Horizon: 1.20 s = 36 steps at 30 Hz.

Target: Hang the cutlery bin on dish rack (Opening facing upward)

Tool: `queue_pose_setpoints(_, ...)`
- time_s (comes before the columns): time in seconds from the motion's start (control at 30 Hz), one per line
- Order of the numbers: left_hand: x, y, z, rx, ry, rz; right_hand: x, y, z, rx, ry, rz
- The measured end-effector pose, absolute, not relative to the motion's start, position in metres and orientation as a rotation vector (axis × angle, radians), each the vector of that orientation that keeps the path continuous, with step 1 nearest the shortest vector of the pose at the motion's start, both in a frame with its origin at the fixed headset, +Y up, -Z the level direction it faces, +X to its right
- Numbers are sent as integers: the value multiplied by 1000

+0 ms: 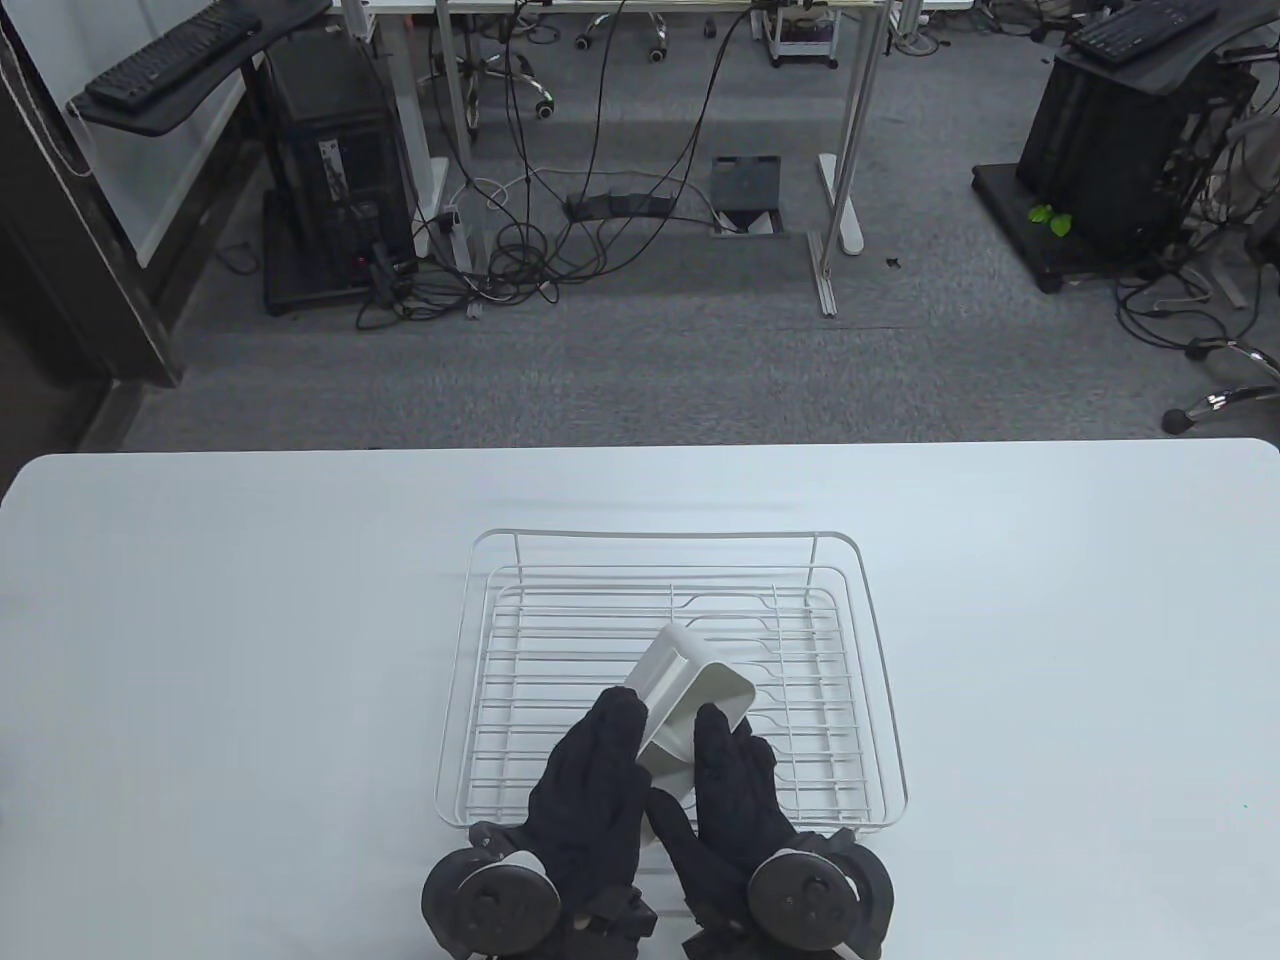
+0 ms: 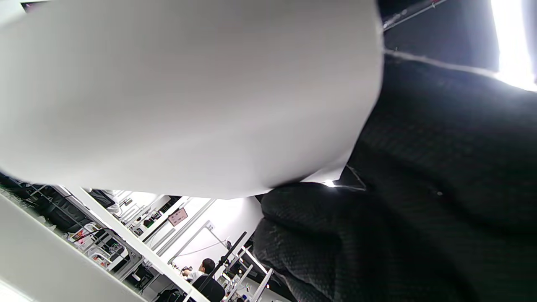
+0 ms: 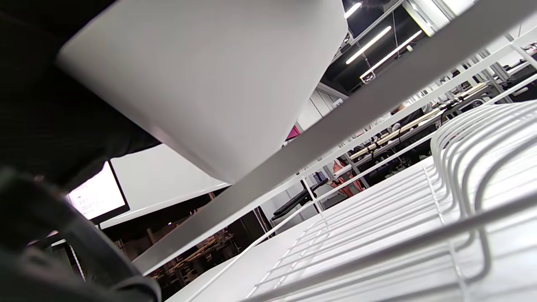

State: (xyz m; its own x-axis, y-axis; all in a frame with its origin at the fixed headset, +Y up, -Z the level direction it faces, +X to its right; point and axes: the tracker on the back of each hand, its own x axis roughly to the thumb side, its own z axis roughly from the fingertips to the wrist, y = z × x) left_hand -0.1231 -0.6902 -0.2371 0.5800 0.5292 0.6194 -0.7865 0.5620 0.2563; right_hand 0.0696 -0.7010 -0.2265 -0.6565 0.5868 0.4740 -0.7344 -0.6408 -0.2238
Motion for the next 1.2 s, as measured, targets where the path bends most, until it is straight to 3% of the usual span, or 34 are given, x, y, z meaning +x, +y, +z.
queue_pose_setpoints(0.27, -113, -685, -232, 567, -596, 672, 74, -702, -229, 396, -552, 2294)
queue_pose_setpoints(1.2, -102, -685, -231, 522, -640, 517, 87, -698, -225, 246, -777, 2294)
